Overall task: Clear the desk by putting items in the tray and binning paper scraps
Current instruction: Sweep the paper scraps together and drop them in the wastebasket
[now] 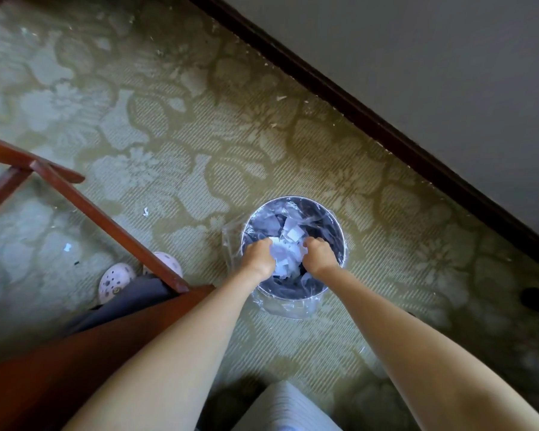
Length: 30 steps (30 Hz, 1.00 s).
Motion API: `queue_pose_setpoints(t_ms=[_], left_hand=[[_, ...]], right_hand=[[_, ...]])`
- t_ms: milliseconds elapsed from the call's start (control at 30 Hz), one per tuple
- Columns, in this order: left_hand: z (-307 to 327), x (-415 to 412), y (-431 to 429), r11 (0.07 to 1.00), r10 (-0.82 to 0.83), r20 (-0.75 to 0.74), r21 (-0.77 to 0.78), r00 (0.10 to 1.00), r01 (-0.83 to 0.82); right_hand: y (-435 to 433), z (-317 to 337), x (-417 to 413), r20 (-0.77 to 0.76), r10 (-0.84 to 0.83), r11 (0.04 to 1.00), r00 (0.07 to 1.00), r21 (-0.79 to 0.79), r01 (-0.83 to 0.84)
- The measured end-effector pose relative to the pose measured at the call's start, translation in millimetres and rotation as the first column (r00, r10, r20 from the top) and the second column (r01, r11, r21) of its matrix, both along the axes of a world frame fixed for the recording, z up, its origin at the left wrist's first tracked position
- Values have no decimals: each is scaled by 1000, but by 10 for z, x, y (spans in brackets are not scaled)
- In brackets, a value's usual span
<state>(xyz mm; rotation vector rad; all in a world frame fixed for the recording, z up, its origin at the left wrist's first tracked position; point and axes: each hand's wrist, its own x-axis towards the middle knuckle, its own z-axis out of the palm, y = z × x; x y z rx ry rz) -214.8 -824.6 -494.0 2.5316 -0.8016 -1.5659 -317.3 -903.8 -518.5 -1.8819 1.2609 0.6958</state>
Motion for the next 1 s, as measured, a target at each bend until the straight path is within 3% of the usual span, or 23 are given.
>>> queue_pose_setpoints(t_ms=[200, 467, 700, 867, 1000], left_hand=[[287, -10, 120, 996, -93, 75, 10, 993, 93], [1487, 120, 175, 966, -132, 451, -142, 882, 217], [3034, 192, 544, 914, 5, 683, -299, 731, 273], [3892, 244, 1340, 881, 205, 775, -412, 598, 233], [4212, 273, 2161, 887, 321, 811, -439, 489, 146]], right_hand=[[70, 291, -17, -59, 192, 979, 980, -64, -196], [102, 1355, 104, 8, 383, 815, 924, -474, -334], [403, 2752, 342, 295, 464, 661, 835, -743, -106], [1014, 3603, 547, 430, 601, 570, 673, -822, 15], [1717, 4008, 749, 481, 723, 528, 496, -848, 52]])
